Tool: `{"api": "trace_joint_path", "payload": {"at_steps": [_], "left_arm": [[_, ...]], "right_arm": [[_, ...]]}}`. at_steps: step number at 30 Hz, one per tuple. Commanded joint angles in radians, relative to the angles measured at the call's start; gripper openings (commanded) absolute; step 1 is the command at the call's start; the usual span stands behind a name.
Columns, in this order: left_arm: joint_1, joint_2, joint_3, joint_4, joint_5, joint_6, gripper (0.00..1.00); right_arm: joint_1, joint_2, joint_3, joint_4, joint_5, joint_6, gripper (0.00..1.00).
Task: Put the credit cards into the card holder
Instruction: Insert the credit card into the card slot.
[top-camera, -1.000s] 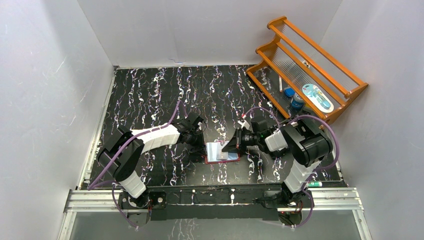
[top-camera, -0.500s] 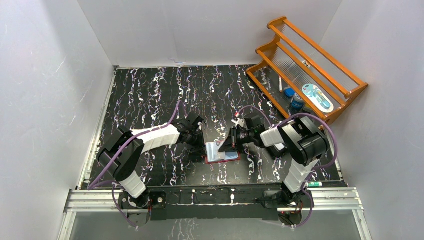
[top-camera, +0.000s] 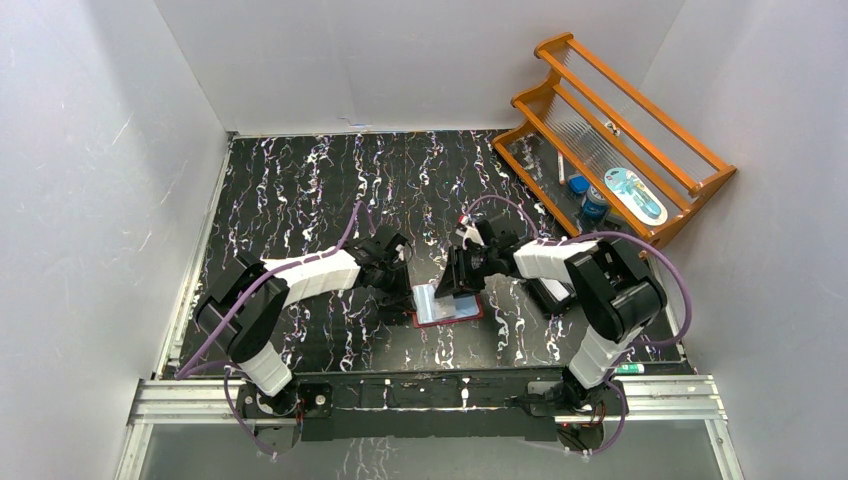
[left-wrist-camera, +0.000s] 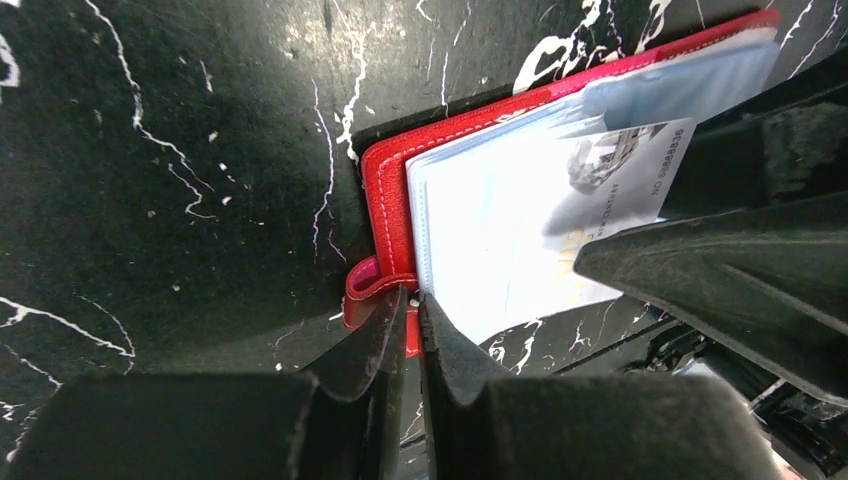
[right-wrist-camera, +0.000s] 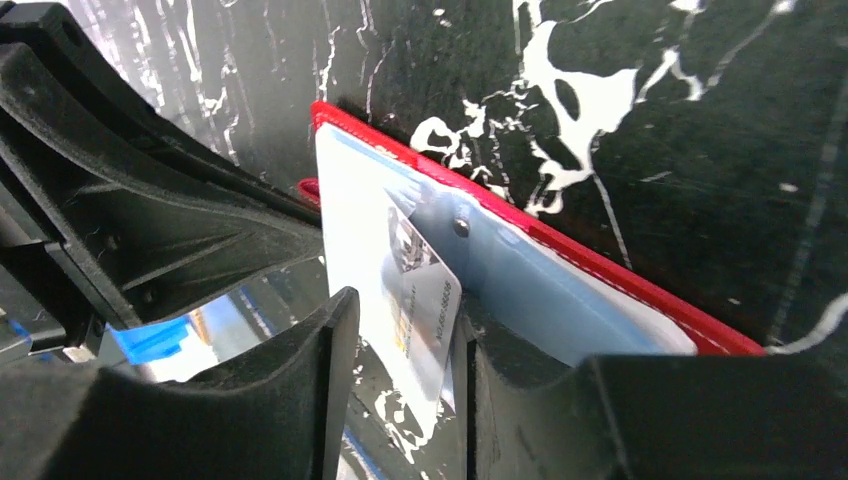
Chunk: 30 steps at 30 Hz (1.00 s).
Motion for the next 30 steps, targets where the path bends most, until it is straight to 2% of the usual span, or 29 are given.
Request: {"api": "trace_joint_path", "payload": {"at_steps": [1, 8, 18, 25, 30], "left_arm": [[-0.008, -0.003, -0.031, -0.015, 0.006, 0.004, 0.09], [-0.008, -0.012, -0.019, -0.011, 0.019, 0.000, 0.09], [-0.008, -0.001, -0.034, 0.009, 0.031, -0.007, 0.09], [-0.008, -0.002, -0.033, 0.014, 0.032, -0.009, 0.09], [-0.008, 0.005, -0.030, 0.017, 0.038, -0.009, 0.09]], "right_arm": [[-0.003, -0.058, 0.049, -0.171, 0.196, -0.093, 0.48], [0.002, -0.115, 0.068, -0.219, 0.247, -0.091, 0.48], [0.041, -0.097, 0.029, -0.134, 0.240, -0.030, 0.43], [0.088, -0.063, 0.045, -0.095, 0.224, 0.000, 0.31], [0.128, -0.062, 0.050, -0.063, 0.212, 0.039, 0.29]]}}
